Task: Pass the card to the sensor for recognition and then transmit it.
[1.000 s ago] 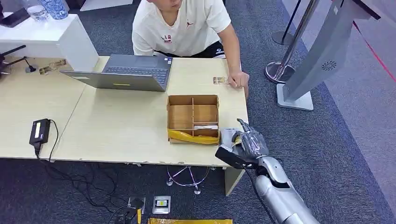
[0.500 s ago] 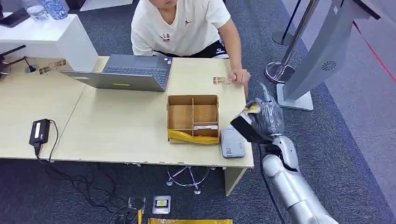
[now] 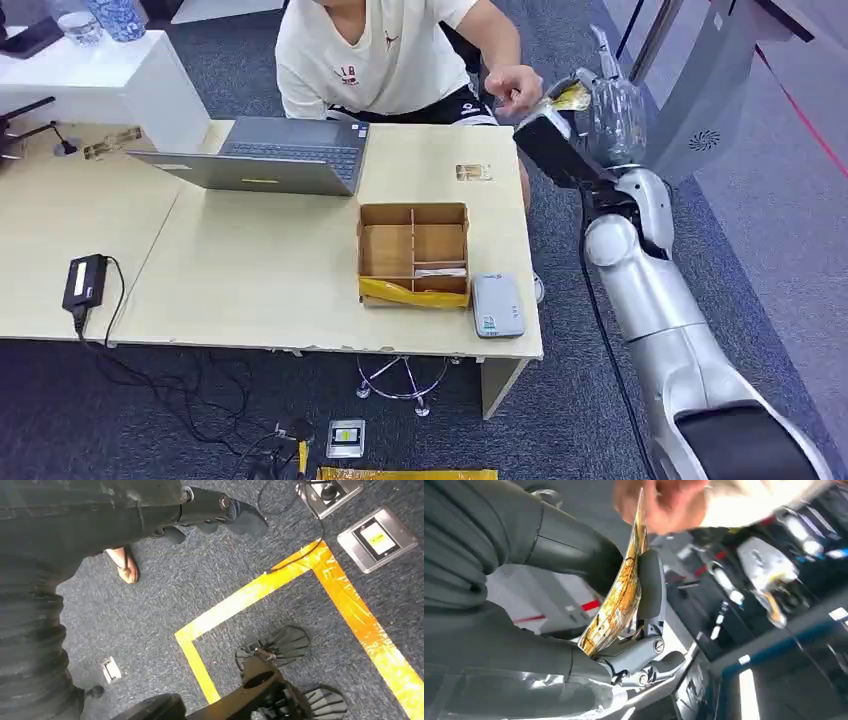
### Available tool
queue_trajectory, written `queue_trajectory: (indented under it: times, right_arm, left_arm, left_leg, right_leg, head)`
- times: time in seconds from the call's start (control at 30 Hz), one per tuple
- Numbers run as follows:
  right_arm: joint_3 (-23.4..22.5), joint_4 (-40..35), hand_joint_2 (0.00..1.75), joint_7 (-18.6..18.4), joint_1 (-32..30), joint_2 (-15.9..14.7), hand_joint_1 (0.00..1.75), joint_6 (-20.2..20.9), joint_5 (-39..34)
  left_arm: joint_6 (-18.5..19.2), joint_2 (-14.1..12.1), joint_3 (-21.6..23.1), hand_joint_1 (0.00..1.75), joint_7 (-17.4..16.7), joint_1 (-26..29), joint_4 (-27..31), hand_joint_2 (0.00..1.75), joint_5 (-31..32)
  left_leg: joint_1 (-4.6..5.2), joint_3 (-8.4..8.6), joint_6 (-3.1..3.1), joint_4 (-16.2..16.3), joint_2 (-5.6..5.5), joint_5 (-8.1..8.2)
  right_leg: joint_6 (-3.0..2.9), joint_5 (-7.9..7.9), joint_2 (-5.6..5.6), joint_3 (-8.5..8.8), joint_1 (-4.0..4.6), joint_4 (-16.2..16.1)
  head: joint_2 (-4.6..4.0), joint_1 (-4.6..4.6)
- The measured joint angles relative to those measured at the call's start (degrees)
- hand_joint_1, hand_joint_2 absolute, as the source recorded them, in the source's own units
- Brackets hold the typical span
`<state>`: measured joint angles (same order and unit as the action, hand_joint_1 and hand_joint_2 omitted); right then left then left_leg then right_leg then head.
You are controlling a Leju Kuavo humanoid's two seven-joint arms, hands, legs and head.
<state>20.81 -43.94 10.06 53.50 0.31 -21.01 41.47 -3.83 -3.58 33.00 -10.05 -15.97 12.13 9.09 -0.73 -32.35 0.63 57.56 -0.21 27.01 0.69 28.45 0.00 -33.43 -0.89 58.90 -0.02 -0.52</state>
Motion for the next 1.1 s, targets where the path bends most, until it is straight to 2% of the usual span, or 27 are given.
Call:
queue_trajectory:
  times: [0.13,0.27,0.4,0.57,0.8,0.97,1.1]
  right_arm:
    - [4.28,8.73,1.75,-6.65,2.83,1.03,1.75,6.94,11.36]
    - [7.02,13.97,1.75,-9.08,3.58,0.96,1.75,8.60,14.13]
    - [9.05,17.60,1.75,-9.95,5.12,0.44,1.75,9.04,15.01]
    - [9.68,19.86,1.75,-9.97,6.48,-0.26,1.75,8.29,14.83]
    - [9.86,21.87,1.75,-7.61,7.41,-1.79,1.75,4.66,14.64]
    - [9.86,22.70,1.75,-7.24,7.44,-2.16,1.75,1.78,14.33]
    - [9.86,23.05,1.75,-7.13,7.47,-2.32,1.75,1.45,14.05]
  left_arm:
    - [0.13,0.02,0.02,0.00,-2.08,-1.47,0.26,1.75,-1.70]
    - [-0.94,0.00,-0.22,0.00,-2.54,-1.07,0.26,1.75,-4.37]
    - [-1.31,-0.20,-0.74,0.00,-2.80,-0.52,0.26,1.75,-5.20]
    - [-1.11,-0.35,-1.14,0.00,-2.85,-0.48,0.26,1.75,-4.72]
    - [-0.54,-0.33,-1.11,0.00,-3.02,-0.76,0.26,1.75,-3.37]
    - [-0.33,-0.33,-1.07,0.00,-3.04,-0.95,0.26,1.75,-2.80]
    - [-0.28,-0.33,-1.05,0.00,-3.04,-0.97,0.26,1.75,-2.67]
  left_leg:
    - [-0.02,-0.02,0.01,0.01,-0.13,-0.01]
    - [-0.01,-0.05,0.00,0.02,-0.16,0.00]
    - [0.00,-0.11,0.00,0.02,-0.17,0.00]
    - [0.00,-0.10,0.00,0.03,-0.17,0.00]
    - [0.00,-0.10,0.00,0.04,-0.16,0.00]
    - [0.00,-0.09,0.00,0.04,-0.12,0.00]
    - [-0.01,-0.10,0.00,0.04,-0.12,0.00]
  right_leg:
    - [0.00,0.00,-0.08,0.01,0.02,0.00]
    - [-0.01,0.01,-0.12,-0.01,0.01,-0.01]
    - [0.00,0.01,-0.13,-0.06,0.01,-0.04]
    - [0.00,0.00,-0.13,-0.08,0.00,-0.05]
    - [0.00,0.00,-0.11,-0.08,0.00,-0.05]
    - [0.00,0.00,-0.02,-0.11,0.00,-0.04]
    - [0.00,0.00,-0.03,-0.12,0.01,-0.04]
  head:
    - [0.02,0.02]
    - [0.00,0.00]
    - [0.02,0.00]
    - [0.00,-0.02]
    - [0.00,0.02]
    - [0.02,0.00]
    - [0.00,0.00]
